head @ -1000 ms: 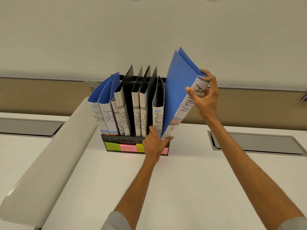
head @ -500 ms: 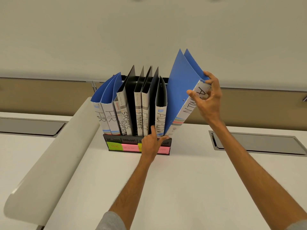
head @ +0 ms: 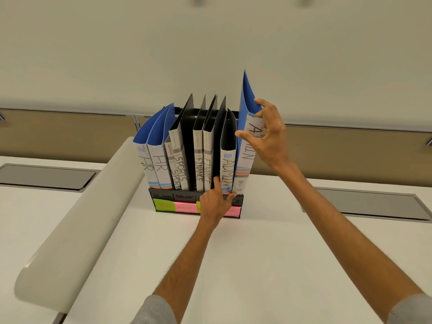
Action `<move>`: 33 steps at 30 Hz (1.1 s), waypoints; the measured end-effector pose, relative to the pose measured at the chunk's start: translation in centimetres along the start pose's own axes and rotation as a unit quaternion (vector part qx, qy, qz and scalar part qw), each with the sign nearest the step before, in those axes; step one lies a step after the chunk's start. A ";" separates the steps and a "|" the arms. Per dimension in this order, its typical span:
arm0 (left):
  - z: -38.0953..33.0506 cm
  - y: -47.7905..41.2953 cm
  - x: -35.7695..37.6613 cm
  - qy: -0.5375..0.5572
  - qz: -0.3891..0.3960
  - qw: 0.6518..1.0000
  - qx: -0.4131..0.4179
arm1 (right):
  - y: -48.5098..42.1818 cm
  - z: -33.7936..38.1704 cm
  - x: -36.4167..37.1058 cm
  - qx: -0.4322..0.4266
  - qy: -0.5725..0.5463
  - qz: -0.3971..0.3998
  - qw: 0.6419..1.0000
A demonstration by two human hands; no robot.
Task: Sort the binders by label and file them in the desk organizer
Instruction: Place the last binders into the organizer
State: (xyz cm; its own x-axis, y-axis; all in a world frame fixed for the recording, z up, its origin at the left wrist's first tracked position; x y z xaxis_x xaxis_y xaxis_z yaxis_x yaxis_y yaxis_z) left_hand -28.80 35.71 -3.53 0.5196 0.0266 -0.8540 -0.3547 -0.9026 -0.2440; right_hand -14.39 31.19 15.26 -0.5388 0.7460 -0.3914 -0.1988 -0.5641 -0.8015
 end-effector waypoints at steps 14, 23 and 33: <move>-3.0 0.0 0.3 0.033 -0.061 0.994 -0.089 | -4.1 2.3 -0.8 0.054 0.103 0.142 0.983; -3.0 -0.1 1.0 0.022 -0.060 0.994 -0.092 | -7.9 2.6 0.0 0.142 0.158 0.347 0.913; -3.3 -0.1 0.6 0.011 -0.036 0.994 -0.107 | -9.2 2.1 1.9 0.195 0.157 0.361 0.898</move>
State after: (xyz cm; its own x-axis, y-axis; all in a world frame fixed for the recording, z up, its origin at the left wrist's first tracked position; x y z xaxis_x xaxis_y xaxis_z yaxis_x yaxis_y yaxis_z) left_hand -25.91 34.37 -2.52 0.5547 0.0867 -0.8275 -0.1437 -0.9696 -0.1979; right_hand -15.33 37.08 22.88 -0.3971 0.1639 -0.9030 -0.1942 -0.9767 -0.0918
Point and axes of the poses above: each hand's wrist, its own y-axis away from the middle knuckle, its own x-axis out of the palm, z = x × y, the point moved 1 cm from there along -y, towards the middle knuckle, and after that the axes turned 1 degree about y, right-handed, at the moved point
